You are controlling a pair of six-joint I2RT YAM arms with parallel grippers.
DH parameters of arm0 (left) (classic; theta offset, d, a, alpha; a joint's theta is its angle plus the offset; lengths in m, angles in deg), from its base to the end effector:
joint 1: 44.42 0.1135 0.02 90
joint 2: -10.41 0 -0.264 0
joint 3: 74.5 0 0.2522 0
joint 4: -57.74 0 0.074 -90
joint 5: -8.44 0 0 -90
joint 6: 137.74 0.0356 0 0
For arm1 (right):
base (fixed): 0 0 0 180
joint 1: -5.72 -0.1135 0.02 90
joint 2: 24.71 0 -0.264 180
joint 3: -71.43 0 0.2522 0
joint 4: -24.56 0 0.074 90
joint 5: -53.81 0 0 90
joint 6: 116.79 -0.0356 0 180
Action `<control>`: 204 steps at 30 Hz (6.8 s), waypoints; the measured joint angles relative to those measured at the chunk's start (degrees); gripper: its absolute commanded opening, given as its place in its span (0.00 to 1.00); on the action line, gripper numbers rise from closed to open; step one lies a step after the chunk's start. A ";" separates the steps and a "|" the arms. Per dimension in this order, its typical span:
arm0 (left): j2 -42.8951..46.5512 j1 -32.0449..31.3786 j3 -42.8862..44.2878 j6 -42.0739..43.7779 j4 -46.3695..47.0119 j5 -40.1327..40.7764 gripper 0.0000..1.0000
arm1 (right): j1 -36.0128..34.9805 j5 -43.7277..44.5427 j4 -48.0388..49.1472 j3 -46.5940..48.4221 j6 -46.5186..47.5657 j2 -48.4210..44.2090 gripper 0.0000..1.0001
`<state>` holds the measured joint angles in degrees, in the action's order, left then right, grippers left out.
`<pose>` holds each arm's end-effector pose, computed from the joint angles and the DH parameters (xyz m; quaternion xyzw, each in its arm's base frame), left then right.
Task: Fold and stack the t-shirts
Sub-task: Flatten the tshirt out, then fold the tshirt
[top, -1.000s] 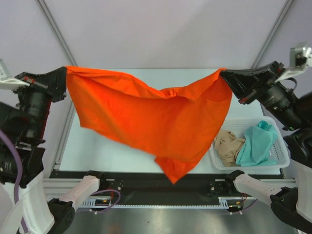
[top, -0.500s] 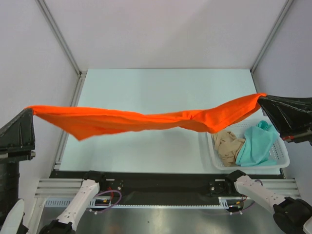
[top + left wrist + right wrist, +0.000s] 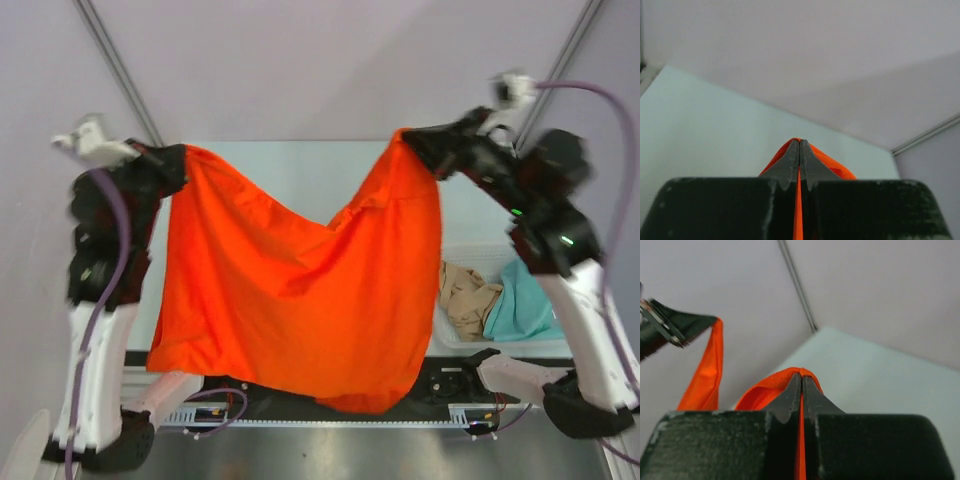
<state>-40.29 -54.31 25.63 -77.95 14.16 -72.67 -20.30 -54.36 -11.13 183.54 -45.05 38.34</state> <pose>0.1245 -0.0161 0.5205 -0.1745 0.6475 -0.2049 0.7130 0.1484 0.0848 0.5643 -0.1650 0.6024 0.3827 0.6808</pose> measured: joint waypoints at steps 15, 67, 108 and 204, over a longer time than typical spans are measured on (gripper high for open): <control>-41.44 12.96 -20.68 -2.80 16.94 -10.25 0.00 | 13.16 -0.39 13.31 -15.85 -0.48 37.97 0.00; -51.30 15.91 -8.98 10.95 -8.31 -11.45 0.00 | 14.05 -0.92 -22.32 -28.04 -9.33 21.33 0.00; -56.22 16.20 -10.69 12.31 -8.74 -8.96 0.00 | 10.71 3.76 -22.47 -37.73 -9.38 22.56 0.00; -67.41 17.66 -1.01 19.34 -1.60 -11.78 0.00 | 12.66 15.76 -24.70 -8.28 -5.73 47.71 0.66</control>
<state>-107.69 -36.65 24.62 -58.61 12.56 -84.45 -7.65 -38.60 -35.83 175.25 -50.77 86.05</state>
